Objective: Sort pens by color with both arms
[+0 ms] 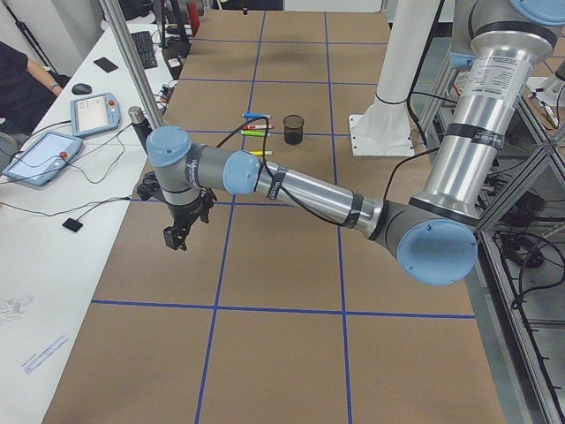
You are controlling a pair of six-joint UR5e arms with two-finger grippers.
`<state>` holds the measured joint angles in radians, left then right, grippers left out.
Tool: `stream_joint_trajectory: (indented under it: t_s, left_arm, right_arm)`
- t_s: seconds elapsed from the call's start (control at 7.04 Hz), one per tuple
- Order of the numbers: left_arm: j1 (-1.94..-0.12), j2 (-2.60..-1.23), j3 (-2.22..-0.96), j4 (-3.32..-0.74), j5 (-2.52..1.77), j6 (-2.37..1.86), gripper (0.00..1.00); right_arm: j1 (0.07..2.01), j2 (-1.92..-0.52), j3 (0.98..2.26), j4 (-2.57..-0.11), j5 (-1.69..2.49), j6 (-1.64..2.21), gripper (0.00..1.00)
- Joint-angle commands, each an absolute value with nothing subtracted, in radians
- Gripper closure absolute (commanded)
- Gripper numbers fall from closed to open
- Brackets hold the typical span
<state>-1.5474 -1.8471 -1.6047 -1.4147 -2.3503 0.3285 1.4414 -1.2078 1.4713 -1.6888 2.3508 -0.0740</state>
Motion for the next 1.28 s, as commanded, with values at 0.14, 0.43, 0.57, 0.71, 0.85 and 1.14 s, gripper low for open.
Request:
stream_joint_trajectory:
  t_s: [0.14, 0.43, 0.57, 0.71, 0.85, 1.14]
  left_arm:
    - [-1.571, -1.748, -1.666, -1.437, -2.35, 0.364, 0.01]
    - [-1.58, -1.697, -1.712, -1.439, -2.349, 0.36, 0.01]
    - [-1.582, -1.692, -1.713, -1.439, -2.344, 0.359, 0.01]
    - [-1.582, -1.692, -1.715, -1.439, -2.344, 0.357, 0.01]
    - [-1.582, -1.692, -1.72, -1.437, -2.342, 0.357, 0.01]
    - [-1.582, -1.692, -1.718, -1.437, -2.344, 0.357, 0.01]
  right_arm:
    - [1.499, -1.31, 1.499, -1.687, 2.376, -0.077, 0.01]
    - [1.529, -1.341, 1.505, -1.687, 2.416, -0.077, 0.01]
    - [1.542, -1.347, 1.505, -1.687, 2.433, -0.077, 0.01]
    - [1.546, -1.348, 1.505, -1.686, 2.436, -0.077, 0.01]
    - [1.546, -1.35, 1.505, -1.686, 2.434, -0.077, 0.01]
    - [1.546, -1.348, 1.505, -1.686, 2.434, -0.077, 0.01]
